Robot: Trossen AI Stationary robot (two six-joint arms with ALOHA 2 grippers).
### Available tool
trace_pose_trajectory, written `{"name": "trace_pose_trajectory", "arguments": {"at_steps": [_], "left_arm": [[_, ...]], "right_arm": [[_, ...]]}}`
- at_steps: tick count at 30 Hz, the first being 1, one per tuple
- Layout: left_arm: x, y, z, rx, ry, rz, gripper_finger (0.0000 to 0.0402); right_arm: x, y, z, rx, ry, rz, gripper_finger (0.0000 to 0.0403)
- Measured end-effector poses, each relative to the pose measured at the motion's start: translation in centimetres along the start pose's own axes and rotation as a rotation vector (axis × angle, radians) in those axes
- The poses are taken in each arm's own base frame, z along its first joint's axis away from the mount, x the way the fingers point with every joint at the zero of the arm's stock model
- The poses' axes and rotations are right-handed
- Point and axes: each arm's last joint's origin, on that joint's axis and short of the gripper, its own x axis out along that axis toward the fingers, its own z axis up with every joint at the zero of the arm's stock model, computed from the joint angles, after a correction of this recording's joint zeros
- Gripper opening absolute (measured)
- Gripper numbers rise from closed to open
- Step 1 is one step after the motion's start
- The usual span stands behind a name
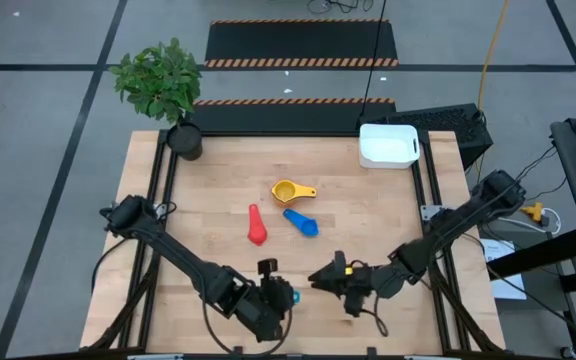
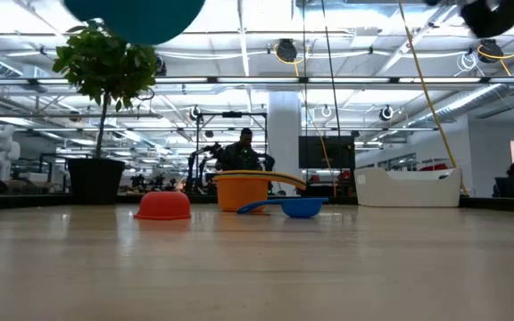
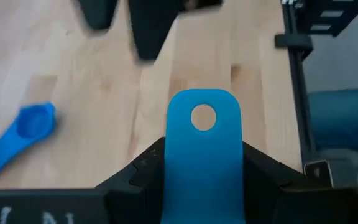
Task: Nest measuring cups in basket
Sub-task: Stack the light blue measuring cup into the yellow measuring cup
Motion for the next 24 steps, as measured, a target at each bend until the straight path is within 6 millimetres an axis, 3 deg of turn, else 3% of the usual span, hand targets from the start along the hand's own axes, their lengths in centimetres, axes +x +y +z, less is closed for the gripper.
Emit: {"name": "trace_pose_trajectory", "arguments": {"at_steps": [12,18,24], "left_arm": [[-0.2,0.1,0.7,0.054,-0.049,-0.017,0.0148],[-0.2,0.1,0.8,0.045,-0.052,-0.029,0.0155],[-0.5,-0.7,0.4,0.059,-0.050,-0.062,0.0147]], "right_arm": [[1.6,0.8,3.5,-0.256,-0.053,-0.063,0.0169],[3.5,2.0,5.3,-0.429,0.086,-0.097,0.0169],[4.0,2.6,5.9,-0.545,0.117,-0.112,0.0159]]}}
